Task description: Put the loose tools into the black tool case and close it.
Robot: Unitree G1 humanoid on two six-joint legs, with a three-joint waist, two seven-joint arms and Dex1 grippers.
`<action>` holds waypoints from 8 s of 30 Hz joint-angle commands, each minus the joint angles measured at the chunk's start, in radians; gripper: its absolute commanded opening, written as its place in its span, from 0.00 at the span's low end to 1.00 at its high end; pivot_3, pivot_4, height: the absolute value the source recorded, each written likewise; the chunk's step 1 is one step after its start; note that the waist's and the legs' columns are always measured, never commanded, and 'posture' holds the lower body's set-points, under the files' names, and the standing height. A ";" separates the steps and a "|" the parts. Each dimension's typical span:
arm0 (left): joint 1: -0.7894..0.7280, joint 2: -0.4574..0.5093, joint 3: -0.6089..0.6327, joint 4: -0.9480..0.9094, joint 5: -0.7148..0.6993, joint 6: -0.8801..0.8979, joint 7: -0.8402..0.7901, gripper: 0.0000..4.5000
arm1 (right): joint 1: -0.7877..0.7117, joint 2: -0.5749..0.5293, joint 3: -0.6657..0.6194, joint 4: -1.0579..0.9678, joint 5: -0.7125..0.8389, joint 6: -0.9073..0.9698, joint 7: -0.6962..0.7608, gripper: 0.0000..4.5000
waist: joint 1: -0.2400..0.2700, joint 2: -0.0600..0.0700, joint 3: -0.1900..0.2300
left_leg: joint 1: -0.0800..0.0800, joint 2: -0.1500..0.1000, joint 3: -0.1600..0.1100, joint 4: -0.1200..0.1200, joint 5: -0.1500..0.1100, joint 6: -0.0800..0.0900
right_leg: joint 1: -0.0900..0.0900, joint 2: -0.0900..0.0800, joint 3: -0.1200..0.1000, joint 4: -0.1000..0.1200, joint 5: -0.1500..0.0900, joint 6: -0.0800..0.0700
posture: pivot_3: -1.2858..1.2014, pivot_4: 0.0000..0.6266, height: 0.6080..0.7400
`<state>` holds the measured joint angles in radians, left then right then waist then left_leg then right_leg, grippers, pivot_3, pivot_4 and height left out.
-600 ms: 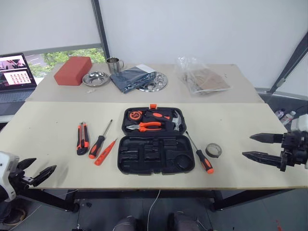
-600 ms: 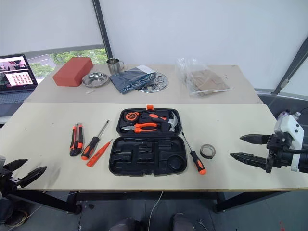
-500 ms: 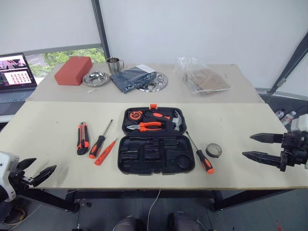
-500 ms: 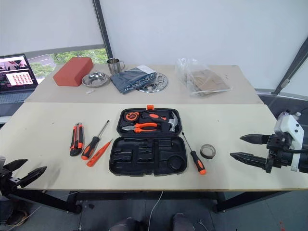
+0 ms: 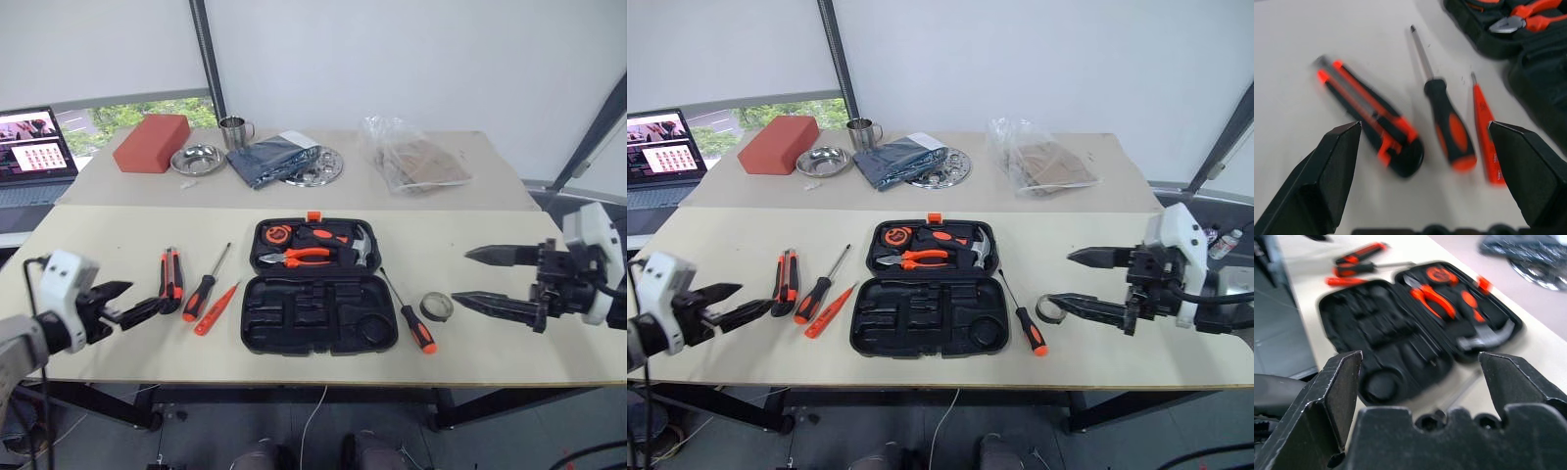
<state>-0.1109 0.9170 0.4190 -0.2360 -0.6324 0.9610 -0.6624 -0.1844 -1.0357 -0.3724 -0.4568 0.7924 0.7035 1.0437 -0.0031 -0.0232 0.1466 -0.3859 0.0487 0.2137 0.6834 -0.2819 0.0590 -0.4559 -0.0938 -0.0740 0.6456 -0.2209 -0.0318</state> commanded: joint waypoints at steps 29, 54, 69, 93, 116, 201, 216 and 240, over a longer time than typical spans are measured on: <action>-0.320 -0.097 -0.326 0.207 0.176 0.104 0.072 0.20 | -0.018 0.117 0.129 -0.096 -0.043 -0.087 -0.071 1.00 | 0.004 -0.002 0.001 | 0.004 -0.001 0.003 0.001 0.003 0.002 | 0.002 0.002 -0.001 0.003 0.000 0.000 | 0.52 0.24 0.97; -0.849 -0.277 -0.858 0.661 0.609 -0.732 -0.716 0.20 | -0.043 0.130 0.184 -0.127 -0.104 -0.074 -0.116 1.00 | 0.008 -0.006 0.003 | -0.007 0.001 -0.002 0.014 0.007 0.011 | -0.001 0.010 -0.005 0.003 0.000 0.001 | 0.52 0.24 0.97; -0.885 -0.361 -0.764 0.652 0.577 -0.644 -0.733 0.80 | -0.029 0.144 0.169 -0.165 -0.067 -0.048 -0.181 1.00 | 0.015 -0.006 0.003 | -0.021 0.001 -0.018 0.028 0.007 0.015 | -0.001 0.006 -0.019 0.004 0.001 0.002 | 0.52 0.24 0.97; -0.832 -0.441 -0.805 0.827 0.716 -0.810 -0.625 0.01 | 0.127 0.165 0.068 -0.220 -0.079 -0.022 -0.308 1.00 | 0.019 -0.006 0.000 | -0.019 -0.001 -0.021 0.029 0.006 0.017 | 0.003 0.004 -0.022 0.003 0.001 0.003 | 0.52 0.24 0.97; -0.730 -0.224 -0.589 0.329 0.224 -0.470 -0.936 1.00 | 0.388 0.601 0.278 -0.142 -0.402 0.033 -0.845 0.77 | -0.008 -0.005 -0.001 | -0.018 -0.003 -0.022 0.031 0.005 0.017 | 0.001 0.002 -0.020 0.015 -0.007 0.012 | 0.52 0.24 0.97; 0.205 -0.019 0.080 -0.147 0.173 -0.230 -0.375 1.00 | -0.379 0.401 0.408 0.024 -0.200 0.062 0.072 0.70 | -0.011 -0.002 0.002 | -0.018 -0.001 -0.023 0.027 0.005 0.013 | -0.001 -0.005 -0.021 0.016 -0.008 0.003 | 0.52 0.24 0.97; -0.082 -0.122 -0.207 -0.148 0.147 0.124 0.014 1.00 | -0.313 0.363 0.387 -0.100 -0.132 0.085 -0.066 0.99 | 0.012 -0.002 0.002 | -0.018 -0.004 -0.023 0.027 0.000 0.003 | 0.000 -0.006 -0.025 0.017 -0.004 0.000 | 0.52 0.24 0.97; -0.455 -0.051 -0.401 0.151 0.195 -0.304 -0.401 0.10 | -0.047 0.155 0.179 -0.255 0.018 0.134 -0.141 1.00 | 0.015 -0.007 0.005 | -0.019 -0.003 -0.024 0.027 0.002 0.007 | 0.000 -0.007 -0.025 0.012 -0.004 0.000 | 0.52 0.24 0.97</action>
<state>-0.5550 0.8577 0.0583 -0.0705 -0.4047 0.7230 -0.9392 -0.2385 -0.8658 -0.1589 -0.6868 0.8068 0.8606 0.9095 0.0124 -0.0305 0.1519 -0.4051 0.0459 0.1896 0.7099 -0.2776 0.0696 -0.4555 -0.1001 -0.0992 0.6569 -0.2246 -0.0313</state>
